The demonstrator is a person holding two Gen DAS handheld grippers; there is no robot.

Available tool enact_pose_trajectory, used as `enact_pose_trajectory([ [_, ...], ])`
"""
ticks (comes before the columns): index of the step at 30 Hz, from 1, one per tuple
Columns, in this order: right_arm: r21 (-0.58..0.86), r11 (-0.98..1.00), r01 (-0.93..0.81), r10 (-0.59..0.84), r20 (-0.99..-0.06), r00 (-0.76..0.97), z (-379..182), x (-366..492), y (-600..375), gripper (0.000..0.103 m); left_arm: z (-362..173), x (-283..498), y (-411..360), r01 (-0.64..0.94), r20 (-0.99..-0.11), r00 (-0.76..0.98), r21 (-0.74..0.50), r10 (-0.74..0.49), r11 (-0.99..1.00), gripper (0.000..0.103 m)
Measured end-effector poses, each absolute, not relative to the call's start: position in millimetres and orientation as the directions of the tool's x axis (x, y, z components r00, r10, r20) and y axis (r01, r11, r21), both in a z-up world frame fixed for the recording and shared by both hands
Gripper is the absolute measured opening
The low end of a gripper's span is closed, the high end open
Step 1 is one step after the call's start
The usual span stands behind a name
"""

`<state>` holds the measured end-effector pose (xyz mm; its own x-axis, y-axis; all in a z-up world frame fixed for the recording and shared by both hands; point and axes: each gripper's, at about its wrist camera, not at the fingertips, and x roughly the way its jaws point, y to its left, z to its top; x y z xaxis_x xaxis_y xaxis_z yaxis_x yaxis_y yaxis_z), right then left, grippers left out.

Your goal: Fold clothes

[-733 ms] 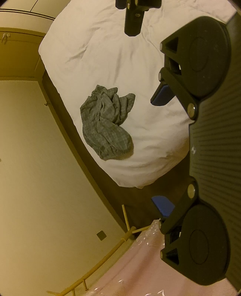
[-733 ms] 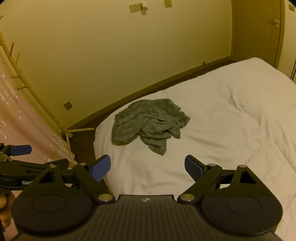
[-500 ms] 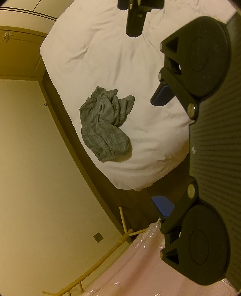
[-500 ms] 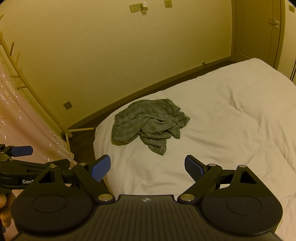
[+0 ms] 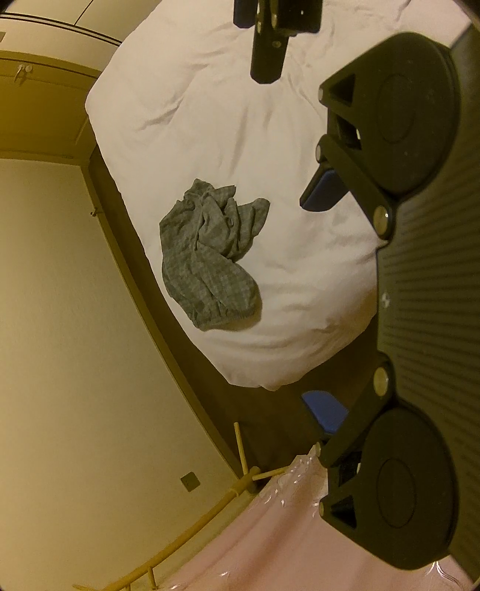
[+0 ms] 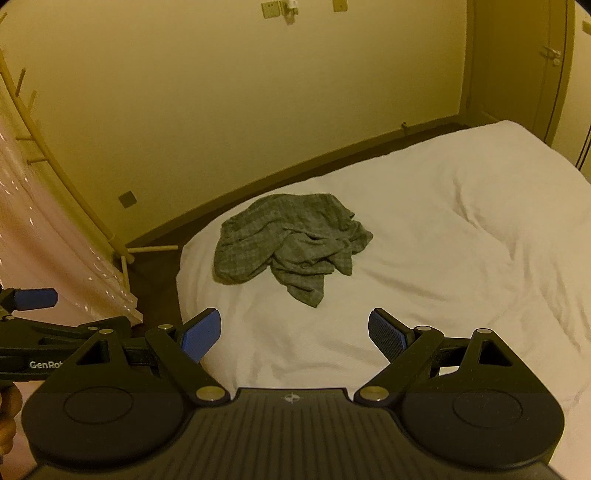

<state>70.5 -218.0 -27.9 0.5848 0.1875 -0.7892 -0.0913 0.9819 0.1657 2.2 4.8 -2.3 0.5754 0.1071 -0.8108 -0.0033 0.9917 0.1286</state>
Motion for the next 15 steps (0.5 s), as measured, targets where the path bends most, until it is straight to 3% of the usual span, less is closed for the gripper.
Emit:
enact_pose_trajectory([
  [15, 0.18, 0.98, -0.078, 0.192, -0.797, 0.572, -36.4, 77.7, -232.9, 0.089, -8.2, 9.4, -12.5, 0.025, -0.82, 0.563, 0.142, 0.104, 0.99, 0.102],
])
